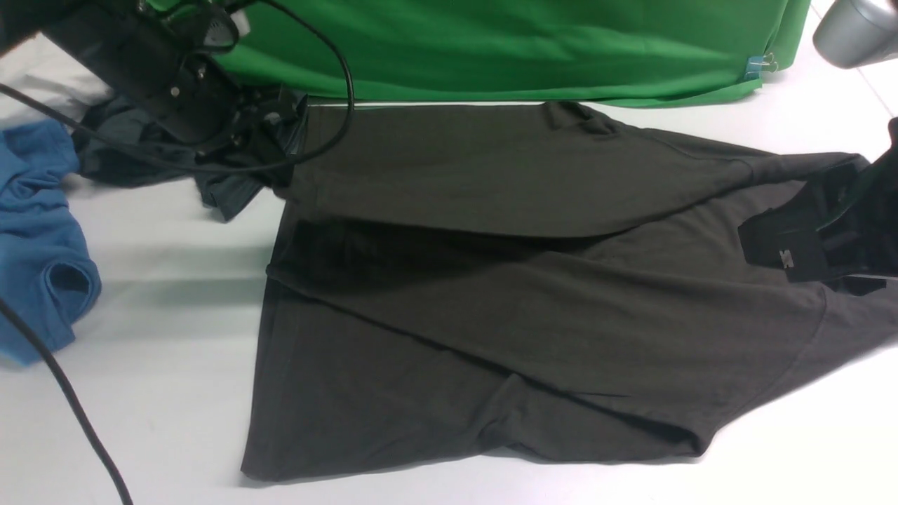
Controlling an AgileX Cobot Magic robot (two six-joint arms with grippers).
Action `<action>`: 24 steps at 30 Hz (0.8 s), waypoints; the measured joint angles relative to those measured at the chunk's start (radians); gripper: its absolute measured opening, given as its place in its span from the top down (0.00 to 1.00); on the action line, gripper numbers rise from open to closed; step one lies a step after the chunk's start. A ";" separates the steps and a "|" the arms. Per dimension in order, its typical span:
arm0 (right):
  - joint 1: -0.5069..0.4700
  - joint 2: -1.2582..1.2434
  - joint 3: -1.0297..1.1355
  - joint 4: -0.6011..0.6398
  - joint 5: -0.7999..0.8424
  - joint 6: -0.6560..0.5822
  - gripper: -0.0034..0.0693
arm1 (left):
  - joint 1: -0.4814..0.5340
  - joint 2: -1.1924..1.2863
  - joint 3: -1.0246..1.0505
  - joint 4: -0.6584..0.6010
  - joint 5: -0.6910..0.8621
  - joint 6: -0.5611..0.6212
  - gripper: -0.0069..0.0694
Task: Fold a long-sleeved shirt on a white desktop.
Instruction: 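Fold the left side of the dark shirt inward over its body with the left gripper, then grasp the near edge of the shirt at its hem and shoulder corners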
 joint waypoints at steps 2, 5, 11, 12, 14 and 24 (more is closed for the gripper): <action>0.000 0.000 0.000 0.000 -0.002 0.000 0.62 | 0.000 0.000 0.041 0.002 -0.021 0.000 0.84; 0.000 0.000 0.000 0.000 -0.007 -0.001 0.62 | 0.000 0.012 0.114 0.002 -0.069 0.001 0.84; 0.000 0.000 0.000 0.000 -0.007 -0.002 0.62 | 0.000 0.064 0.178 0.068 -0.144 0.011 0.75; 0.000 0.000 0.000 0.000 -0.008 -0.003 0.62 | 0.000 0.066 0.178 0.086 -0.147 0.015 0.72; 0.000 0.000 0.000 -0.005 -0.019 -0.007 0.62 | 0.000 0.064 0.178 0.139 -0.149 0.004 0.61; 0.000 0.000 0.026 -0.016 -0.102 -0.051 0.62 | -0.010 -0.066 0.242 0.156 0.018 -0.072 0.05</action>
